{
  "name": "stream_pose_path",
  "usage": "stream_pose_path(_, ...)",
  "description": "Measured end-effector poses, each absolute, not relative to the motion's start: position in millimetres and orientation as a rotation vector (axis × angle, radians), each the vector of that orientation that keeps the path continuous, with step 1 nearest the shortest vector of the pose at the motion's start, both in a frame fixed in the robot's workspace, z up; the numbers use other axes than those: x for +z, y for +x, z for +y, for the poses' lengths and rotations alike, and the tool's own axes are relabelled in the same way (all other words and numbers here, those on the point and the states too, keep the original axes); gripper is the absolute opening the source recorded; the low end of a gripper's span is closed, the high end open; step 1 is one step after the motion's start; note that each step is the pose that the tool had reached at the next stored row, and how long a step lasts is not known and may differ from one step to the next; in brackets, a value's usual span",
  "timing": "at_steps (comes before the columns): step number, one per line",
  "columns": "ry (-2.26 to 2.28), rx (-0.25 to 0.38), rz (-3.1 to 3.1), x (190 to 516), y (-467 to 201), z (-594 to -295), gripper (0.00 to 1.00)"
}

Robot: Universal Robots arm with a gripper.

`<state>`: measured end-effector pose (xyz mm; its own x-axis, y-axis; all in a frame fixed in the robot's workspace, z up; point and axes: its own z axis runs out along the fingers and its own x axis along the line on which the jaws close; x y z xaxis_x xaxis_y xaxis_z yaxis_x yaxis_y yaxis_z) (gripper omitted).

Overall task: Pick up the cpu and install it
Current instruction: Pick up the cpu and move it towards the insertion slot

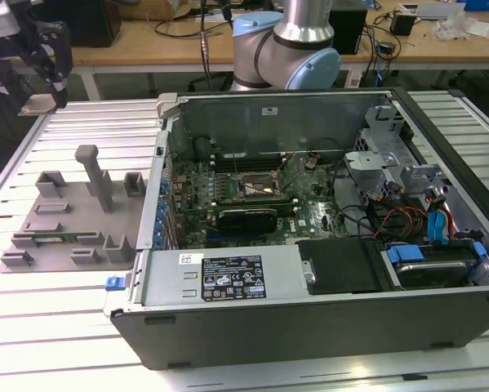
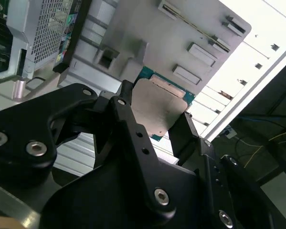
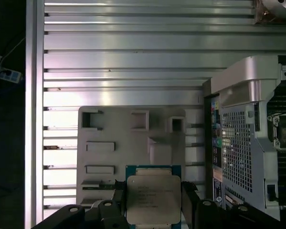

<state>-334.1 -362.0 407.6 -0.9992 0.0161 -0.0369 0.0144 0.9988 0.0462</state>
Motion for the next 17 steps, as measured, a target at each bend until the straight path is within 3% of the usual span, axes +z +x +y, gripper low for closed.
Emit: stream_pose_path(17, 0.024, 0.071, 3.103, 408, -274, -363, 0.55)
